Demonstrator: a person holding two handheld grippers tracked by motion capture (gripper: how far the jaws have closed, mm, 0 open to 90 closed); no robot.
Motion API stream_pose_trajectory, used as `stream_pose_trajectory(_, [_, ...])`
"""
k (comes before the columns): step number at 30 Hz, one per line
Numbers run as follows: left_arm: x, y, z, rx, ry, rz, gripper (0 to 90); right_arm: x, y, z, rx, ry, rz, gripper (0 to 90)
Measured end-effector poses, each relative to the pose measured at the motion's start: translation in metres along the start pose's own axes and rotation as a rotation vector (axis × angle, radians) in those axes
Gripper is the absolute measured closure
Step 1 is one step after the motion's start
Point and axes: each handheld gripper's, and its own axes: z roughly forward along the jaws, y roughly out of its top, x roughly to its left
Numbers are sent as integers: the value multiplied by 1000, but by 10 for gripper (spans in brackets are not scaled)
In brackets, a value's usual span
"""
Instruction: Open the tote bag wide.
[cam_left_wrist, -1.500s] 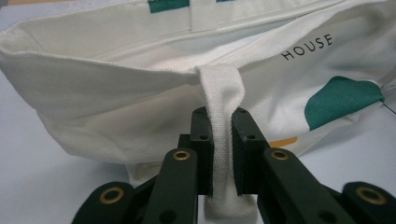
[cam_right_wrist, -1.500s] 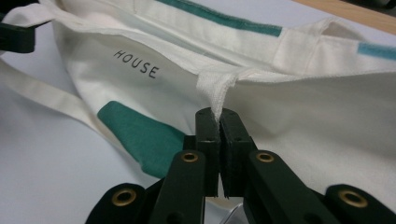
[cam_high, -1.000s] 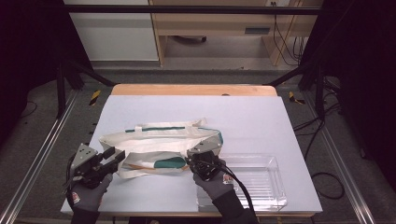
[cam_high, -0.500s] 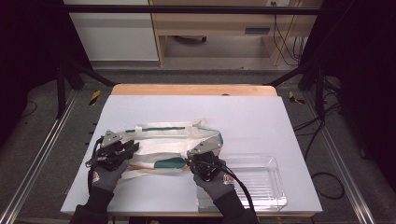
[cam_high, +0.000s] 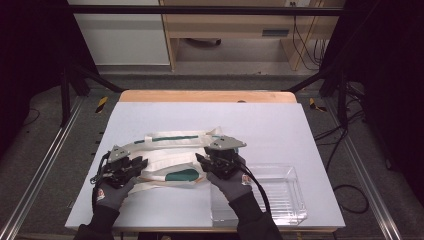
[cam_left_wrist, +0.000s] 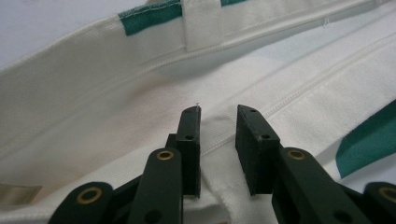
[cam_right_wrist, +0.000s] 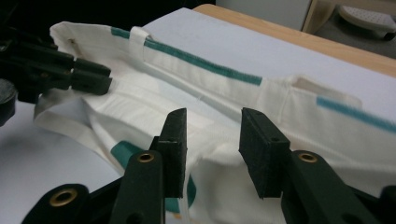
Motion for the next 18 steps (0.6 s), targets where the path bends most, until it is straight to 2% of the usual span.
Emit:
stream_pose_trajectory(5, [-3, -2, -1, 17, -7, 18, 742, 6, 11, 19, 12, -8, -12, 600])
stream_pose_trajectory(7, [-5, -3, -2, 24, -11, 27, 758, 8, 13, 28, 19, 5, -3, 584])
stream_pose_trajectory(12, [-10, -5, -3, 41, -19, 50, 824, 15, 10, 53, 93, 14, 0, 520])
stream_pose_trajectory(15, [-11, -7, -2, 51, -22, 56, 824, 18, 8, 58, 99, 23, 1, 476])
stream_pose_trajectory(16, [-11, -7, -2, 53, -23, 56, 827, 21, 7, 61, 123, 21, -11, 445])
stream_pose_trajectory(18, [-11, -7, -2, 55, -25, 57, 831, 23, 6, 62, 134, 16, -20, 432])
